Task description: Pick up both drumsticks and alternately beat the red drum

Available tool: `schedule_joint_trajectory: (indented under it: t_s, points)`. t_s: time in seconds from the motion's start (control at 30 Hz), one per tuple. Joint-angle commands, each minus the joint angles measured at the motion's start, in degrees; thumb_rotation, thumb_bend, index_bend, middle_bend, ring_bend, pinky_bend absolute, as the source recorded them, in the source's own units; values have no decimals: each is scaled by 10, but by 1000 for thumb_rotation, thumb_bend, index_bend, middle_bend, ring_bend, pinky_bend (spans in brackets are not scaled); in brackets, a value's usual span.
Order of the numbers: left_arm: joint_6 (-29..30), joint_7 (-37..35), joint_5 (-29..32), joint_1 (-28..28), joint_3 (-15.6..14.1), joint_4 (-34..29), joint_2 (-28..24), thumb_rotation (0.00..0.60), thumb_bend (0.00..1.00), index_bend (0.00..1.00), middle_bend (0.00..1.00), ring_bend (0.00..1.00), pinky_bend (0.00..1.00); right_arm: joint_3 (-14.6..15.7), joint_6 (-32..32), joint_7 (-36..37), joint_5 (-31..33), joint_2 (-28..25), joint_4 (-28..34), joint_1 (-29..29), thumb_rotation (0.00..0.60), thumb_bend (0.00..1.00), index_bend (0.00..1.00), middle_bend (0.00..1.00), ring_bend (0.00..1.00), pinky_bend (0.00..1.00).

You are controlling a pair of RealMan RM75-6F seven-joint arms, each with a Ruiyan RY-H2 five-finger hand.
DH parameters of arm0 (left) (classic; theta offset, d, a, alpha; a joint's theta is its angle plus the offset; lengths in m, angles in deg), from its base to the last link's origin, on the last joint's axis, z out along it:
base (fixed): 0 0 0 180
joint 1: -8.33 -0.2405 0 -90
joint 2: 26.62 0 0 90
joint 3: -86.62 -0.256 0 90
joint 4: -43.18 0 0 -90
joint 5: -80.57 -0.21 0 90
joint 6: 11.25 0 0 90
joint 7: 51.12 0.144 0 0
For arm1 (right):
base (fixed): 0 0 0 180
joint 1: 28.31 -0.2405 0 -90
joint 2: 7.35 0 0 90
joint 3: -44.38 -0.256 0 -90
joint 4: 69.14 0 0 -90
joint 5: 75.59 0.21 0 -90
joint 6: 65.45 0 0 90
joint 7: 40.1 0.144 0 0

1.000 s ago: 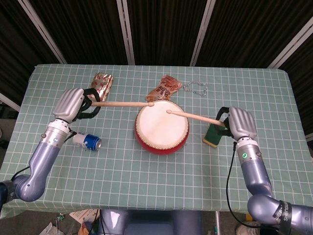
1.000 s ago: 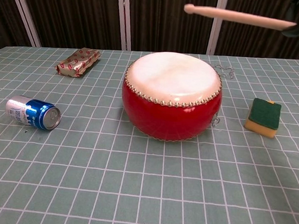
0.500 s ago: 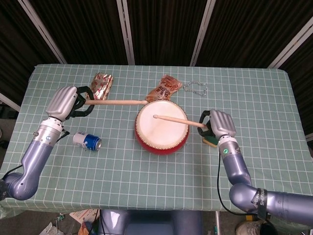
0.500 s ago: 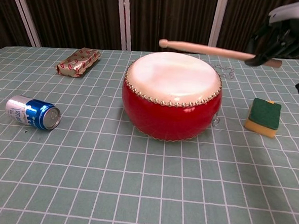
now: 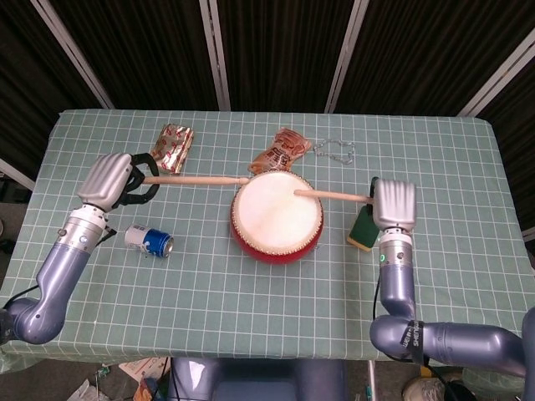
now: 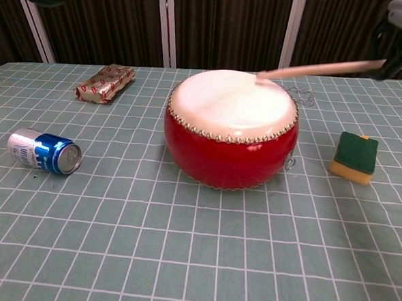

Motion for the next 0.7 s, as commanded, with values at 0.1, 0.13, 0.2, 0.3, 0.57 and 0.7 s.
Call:
schedule_joint_trajectory:
  t_s: [0.1,0.13,0.2,0.3,0.57,0.7]
  points:
    - [15,36,22,16,2,-23,8,600,534,788,1000,1000,1000,-25,5,99,-58,-88,82,79,600,606,987,1000,1000,1000]
    - [16,44,27,21,3,-26,11,600,534,788,1000,1000,1000,-25,1,111,-61,-98,89,89,600,606,987,1000,1000,1000]
    - [19,59,41,32,6,-29,20,600,534,789,1000,1000,1000,-22,-15,131,-70,-115,97,107,600,606,987,1000,1000,1000]
    - [24,80,61,50,10,-28,37,600,534,789,1000,1000,1000,-17,-31,157,-85,-128,98,128,600,606,987,1000,1000,1000]
    - [42,153,117,110,19,-12,94,600,535,789,1000,1000,1000,-18,-74,215,-111,-155,87,164,600,606,987,1000,1000,1000]
    - [50,171,131,135,24,1,126,600,535,789,1000,1000,1000,-23,-94,239,-116,-166,77,176,600,606,987,1000,1000,1000]
